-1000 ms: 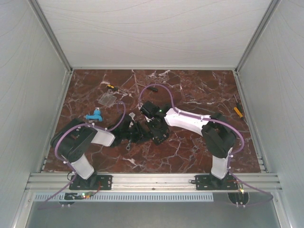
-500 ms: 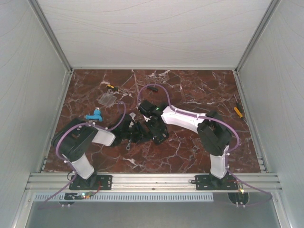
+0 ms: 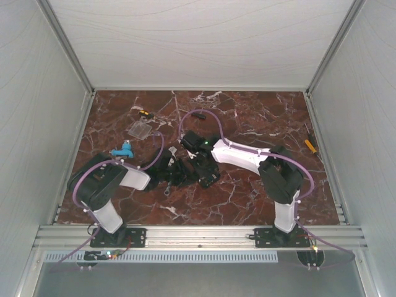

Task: Snap on the fuse box
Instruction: Install the fuse at the fuse box base.

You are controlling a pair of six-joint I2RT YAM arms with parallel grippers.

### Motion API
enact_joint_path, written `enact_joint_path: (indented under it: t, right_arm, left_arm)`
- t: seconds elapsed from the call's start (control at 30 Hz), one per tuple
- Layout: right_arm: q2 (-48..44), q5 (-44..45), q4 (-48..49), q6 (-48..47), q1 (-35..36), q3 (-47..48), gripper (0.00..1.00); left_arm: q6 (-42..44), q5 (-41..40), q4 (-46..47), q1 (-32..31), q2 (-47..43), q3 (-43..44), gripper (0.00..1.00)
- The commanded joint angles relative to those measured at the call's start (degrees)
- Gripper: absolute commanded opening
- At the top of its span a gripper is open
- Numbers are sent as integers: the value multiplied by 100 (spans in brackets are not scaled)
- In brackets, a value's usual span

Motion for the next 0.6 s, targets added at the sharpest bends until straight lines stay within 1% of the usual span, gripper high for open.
enact_joint_path:
  t: [0.0,0.1,0.17,0.23,0.3,0.37,0.4,0.47,0.53,0.57]
  right_arm:
    - [-173,-129,689,-31,135,-609,0]
    - [-962,-61,902,-29,119,-701,1]
    - [-1425,64,1094,-7,72,-842,10]
    - [-1793,106,1316,5,-85,-1047,17]
    - [-2085,137,1547,-5,-388,-1308,23]
    - [-2361,84,1847,-13,-737,-1630,32]
    - [-2502,-28,2044,-9,-950,-1821,36]
    - [-2736,-413,2453,102,-1408,-2184,39]
    - [-2973,-879,2987,331,-1823,-2592,47]
    - [-3092,-1211,3410,456,-2002,-2821,51]
  left_arm:
    - [69,-144,137,-34,-74,87,27]
    - [168,-247,-46,-31,-285,109,29]
    - [275,-371,-295,-31,-503,151,32]
    - [399,-593,-718,-26,-809,217,37]
    - [599,-895,-1164,-25,-1174,316,42]
    - [876,-1267,-1707,-5,-1550,509,47]
    - [1036,-1461,-2002,42,-1703,630,50]
    - [1293,-1747,-2460,217,-1968,846,58]
    - [1424,-1803,-2663,559,-2147,968,64]
    - [1473,-1746,-2692,782,-2195,990,65]
